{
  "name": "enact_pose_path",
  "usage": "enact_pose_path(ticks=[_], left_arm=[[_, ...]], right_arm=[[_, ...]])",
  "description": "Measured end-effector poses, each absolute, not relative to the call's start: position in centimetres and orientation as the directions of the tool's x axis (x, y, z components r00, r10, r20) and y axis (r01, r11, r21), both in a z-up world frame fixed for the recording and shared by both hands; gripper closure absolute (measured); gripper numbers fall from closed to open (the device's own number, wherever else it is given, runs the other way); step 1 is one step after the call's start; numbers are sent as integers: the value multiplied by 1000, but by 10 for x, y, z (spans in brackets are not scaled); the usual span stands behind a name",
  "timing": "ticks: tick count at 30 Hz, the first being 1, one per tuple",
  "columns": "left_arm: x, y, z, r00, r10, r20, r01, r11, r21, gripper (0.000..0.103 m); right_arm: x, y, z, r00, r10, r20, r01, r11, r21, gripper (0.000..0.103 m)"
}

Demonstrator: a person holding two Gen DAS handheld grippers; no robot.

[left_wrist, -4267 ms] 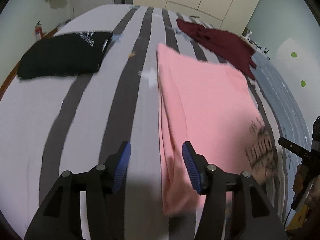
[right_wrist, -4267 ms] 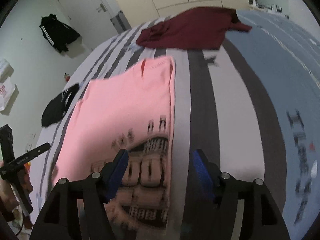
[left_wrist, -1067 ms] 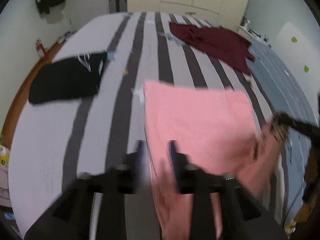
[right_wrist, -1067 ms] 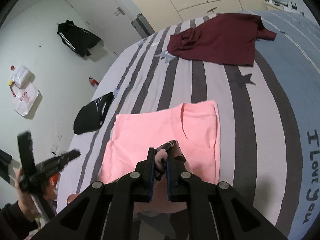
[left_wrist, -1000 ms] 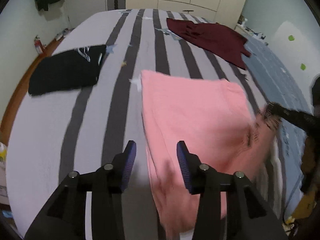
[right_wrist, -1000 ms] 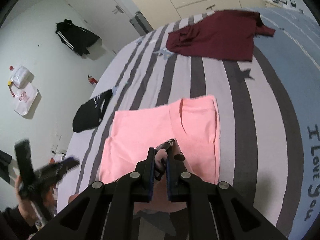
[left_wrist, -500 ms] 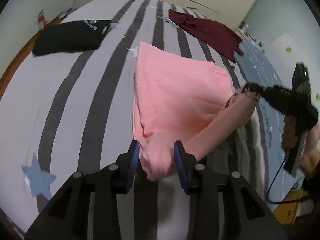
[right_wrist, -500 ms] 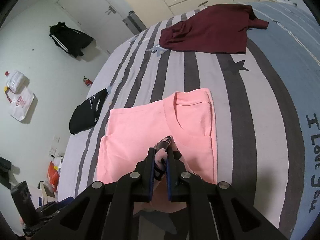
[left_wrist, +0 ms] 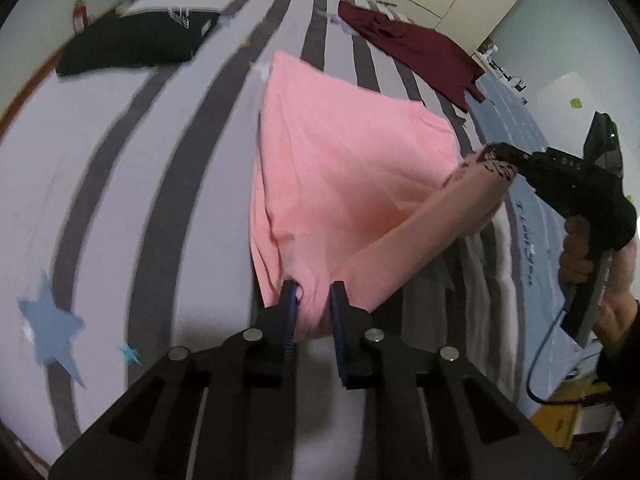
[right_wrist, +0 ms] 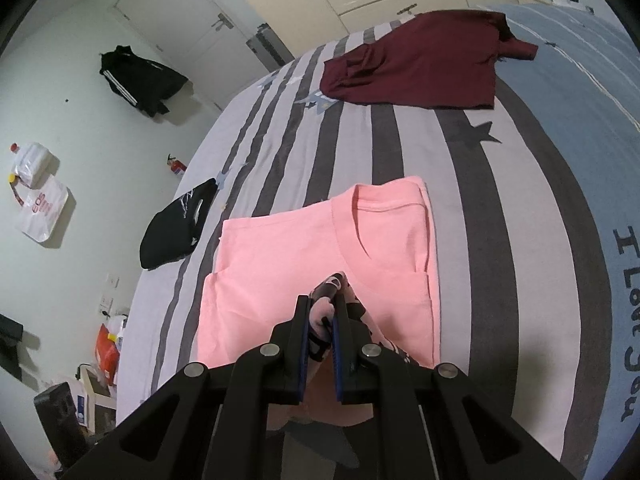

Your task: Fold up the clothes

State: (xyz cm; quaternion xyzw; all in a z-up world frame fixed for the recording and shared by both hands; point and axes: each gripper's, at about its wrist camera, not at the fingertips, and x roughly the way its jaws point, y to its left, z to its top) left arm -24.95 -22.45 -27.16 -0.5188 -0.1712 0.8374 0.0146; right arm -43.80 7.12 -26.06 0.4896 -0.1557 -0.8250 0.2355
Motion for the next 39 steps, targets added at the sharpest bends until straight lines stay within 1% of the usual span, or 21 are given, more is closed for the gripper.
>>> enact_pose_path(ticks=[3,7,10,14,20,23,25,27,28,29,30,33,37,39], left_arm=[[-271,-236,-254,-508,185,-841,150,-943,-298,91],[-316,-247,-233,-573,146,-806,114,-960,-255,92],[-359,-255,-228,-609,127,-783,81,-972,-221,93],[-416,-263,-239,-625,115,-772,63,-978,-197,93],[-488,-262,-268,-608,85,-789,41,-990,-138,93],[-506,-262,-282,-583,72,-810,52,-991,-126,93],[-511,-262,-288,-573,52,-818,68,-991,-111,85],[-508,-266,-286,-579,29,-815,94,-990,-102,68],[-504,-269,-283,-591,32,-806,107,-987,-117,64],[-500,-273,-279,-603,35,-797,119,-984,-133,56],[-494,-278,-273,-614,34,-788,132,-981,-145,53],[-473,-286,-266,-626,50,-778,130,-977,-168,49],[-452,-282,-287,-563,56,-825,112,-983,-143,49],[-447,-278,-300,-529,76,-845,103,-983,-153,49]], right_arm=[[-448,73,-253,-432,-536,-725,226,-843,488,95],[-468,72,-243,-470,-524,-710,218,-849,482,95],[-488,71,-238,-495,-512,-702,208,-854,476,95],[-521,70,-242,-521,-495,-695,180,-860,478,95],[-567,66,-275,-511,-438,-740,143,-892,429,95],[-582,63,-298,-474,-409,-780,128,-908,399,94],[-590,59,-315,-432,-381,-818,120,-922,367,92],[-590,58,-323,-421,-356,-834,120,-933,338,89],[-589,59,-323,-427,-353,-832,127,-935,331,88],[-586,62,-320,-446,-349,-824,134,-936,324,83],[-583,64,-317,-459,-350,-817,139,-936,323,79],[-574,75,-310,-482,-346,-805,141,-937,319,77],[-558,84,-302,-489,-374,-788,164,-927,338,77],[-549,83,-299,-485,-386,-785,190,-922,336,77]])
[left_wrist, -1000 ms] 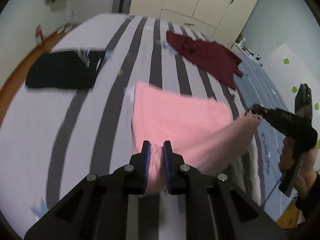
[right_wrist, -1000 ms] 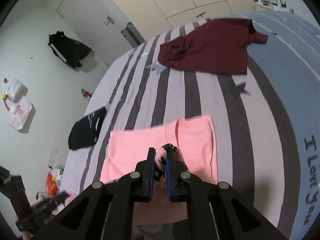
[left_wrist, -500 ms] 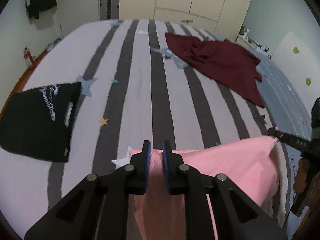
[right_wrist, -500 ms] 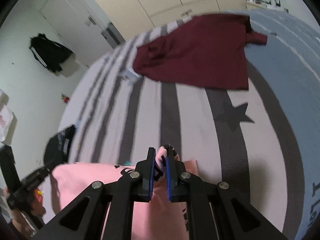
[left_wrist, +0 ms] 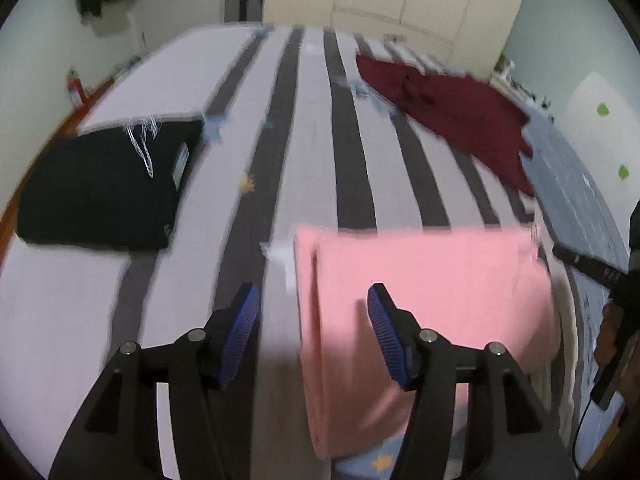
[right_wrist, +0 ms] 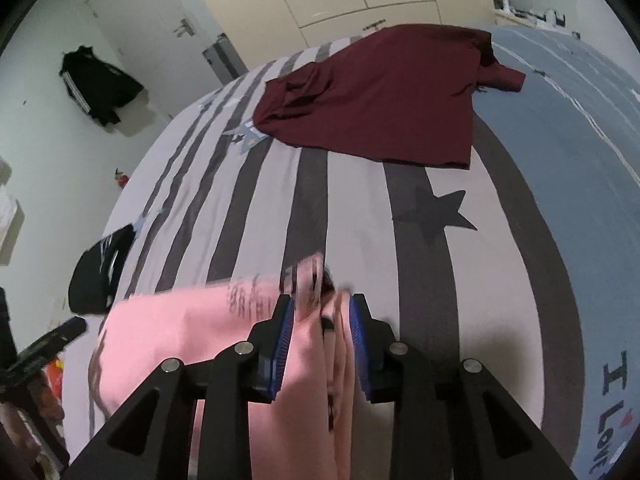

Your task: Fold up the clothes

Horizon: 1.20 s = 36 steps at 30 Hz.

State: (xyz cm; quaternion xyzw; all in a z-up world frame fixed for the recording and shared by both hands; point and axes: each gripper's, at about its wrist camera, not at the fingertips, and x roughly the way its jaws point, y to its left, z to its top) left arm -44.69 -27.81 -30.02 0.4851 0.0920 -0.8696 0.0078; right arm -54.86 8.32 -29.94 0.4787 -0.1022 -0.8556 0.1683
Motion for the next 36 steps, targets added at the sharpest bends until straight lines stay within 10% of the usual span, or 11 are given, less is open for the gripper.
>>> enact_pose_path(ticks=[7,11,14,36], left_arm=[[-461,-269,-314,-527,145,-837,58,-977,-206,54],[-478,-266,-327,-512,154,-845,34,-979,-199,89],[-487,-261,-329,-522,135,-842,10,-986,-164,95],[-481,-208,-292,-586,85,-806,-25,-996,-88,91]], right_arm=[[-521,75,-324,-389,-425,-817,220,-905,365,77],[-516,72,-333,-368,-426,-826,204,-904,375,78],[-515,74,-330,-385,-428,-818,210,-903,374,95],[-524,22,-290,-522,-429,-737,379,-891,250,91]])
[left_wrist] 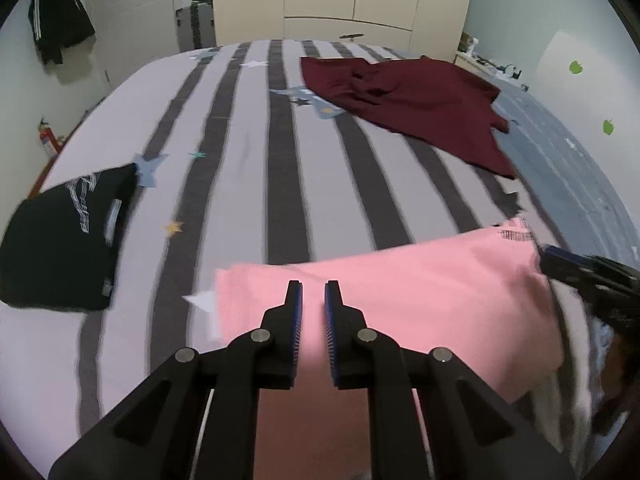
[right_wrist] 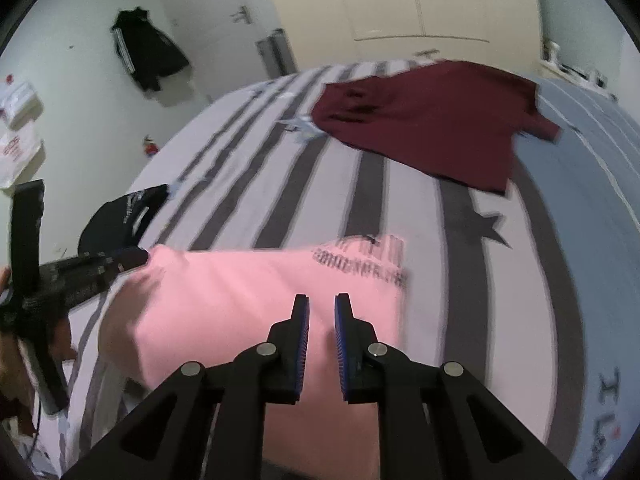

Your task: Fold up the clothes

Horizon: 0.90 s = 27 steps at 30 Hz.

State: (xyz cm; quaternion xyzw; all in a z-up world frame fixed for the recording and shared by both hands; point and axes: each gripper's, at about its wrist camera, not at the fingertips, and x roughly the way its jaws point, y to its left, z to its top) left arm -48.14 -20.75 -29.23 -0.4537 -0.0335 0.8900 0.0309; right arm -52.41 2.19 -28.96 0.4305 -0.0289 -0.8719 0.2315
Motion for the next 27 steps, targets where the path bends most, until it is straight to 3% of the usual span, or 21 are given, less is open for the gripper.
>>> enact_pose_path(ticks=[4,11,18,27], left_arm=[[-490,-196,-308,-566,96,-819,16,-992,-128,88],[-498,-195,-345,-542,59,-838,32,-995,-90,88],[-495,-216,-328,-544,4,-839,97,-993,-67,88],[-491,-229,-326,-541,-57,-839,144,-989,-25,89]], right_arm=[[-549,-3,-306,-504,-458,-732,398,-876,274,90],[-571,-3,-349,-472,-455,-755,373,-879,297,94],[-563,16,-339,-499,-450,-741,353,-886,301,100],[-551,56,-347,-498,-405,-767,288,-911,294,101]])
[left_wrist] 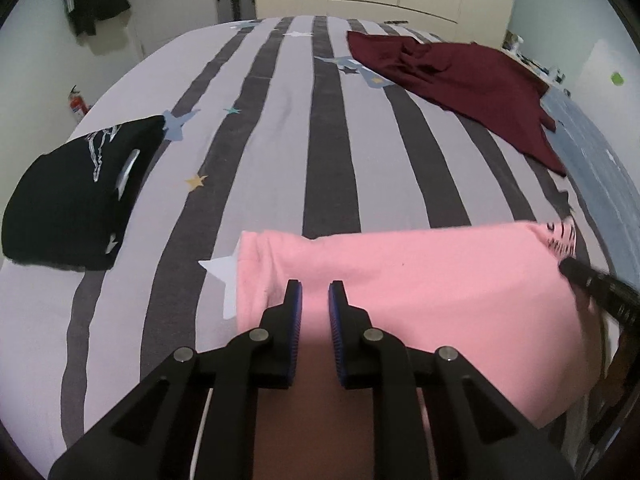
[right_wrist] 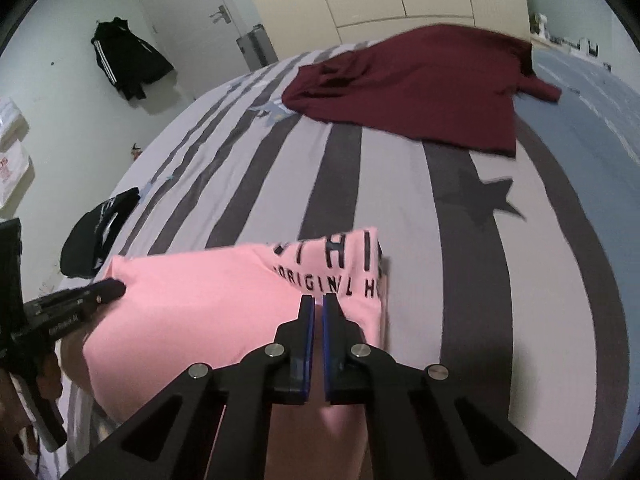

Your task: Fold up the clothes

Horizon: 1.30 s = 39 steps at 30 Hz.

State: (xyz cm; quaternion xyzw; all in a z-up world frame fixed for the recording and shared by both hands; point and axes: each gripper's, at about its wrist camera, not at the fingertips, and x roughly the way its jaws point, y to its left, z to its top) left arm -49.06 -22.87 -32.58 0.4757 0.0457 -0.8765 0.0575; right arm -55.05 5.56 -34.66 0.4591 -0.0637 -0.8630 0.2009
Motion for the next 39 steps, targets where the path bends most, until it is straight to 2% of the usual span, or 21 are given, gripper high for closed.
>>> enact_pose_path(ticks=[3,7,10,11,12,14,22,27,33,36,39], left_arm=[[-489,-236,-328,-532,-87,-842,180,-984,-12,89],[-489,-234,-337,-531,-102,-841,153,-988,23,89],[-489,-232,-331,-525,-115,-843,157,-987,37,89],[-488,-233,-328,-524,-111,-845,166,-986,27,89],[-487,-233,-324,-524,-106,-845,173,-985,17,89],[-482,-232,-318,-530,-95,-843,176,-984,1,89],[-453,-209,-300,-538,0,-843,140,-986,-90,89],[-437,-190,-292,-545,49,-837,112,-985,-131,89],[-428,-163,-282,-560,175,-810,16,-975,-221,89],[-427,-150,-292,-537,194,-821,-23,-976,-215,89],[-428,-150,-324,-494,176,-851,-14,-981,-195,90]], right_arm=[[-548,53,-349,-494,-393,-775,294,-915,277,101],[-547,59,-356,-485,-420,-767,293,-904,310,101],[-545,57,-349,-492,-398,-774,292,-913,284,103],[-543,55,-344,-501,-384,-775,290,-919,268,102],[-540,53,-339,-508,-381,-772,293,-920,261,96],[-529,47,-328,-520,-394,-758,312,-914,261,95],[-471,20,-308,-466,-502,-728,401,-854,332,95],[-446,14,-316,-431,-526,-734,389,-842,374,95],[-443,24,-327,-422,-514,-747,351,-852,388,95],[-446,26,-320,-438,-520,-734,353,-850,391,95],[-454,25,-317,-449,-528,-721,354,-846,399,92]])
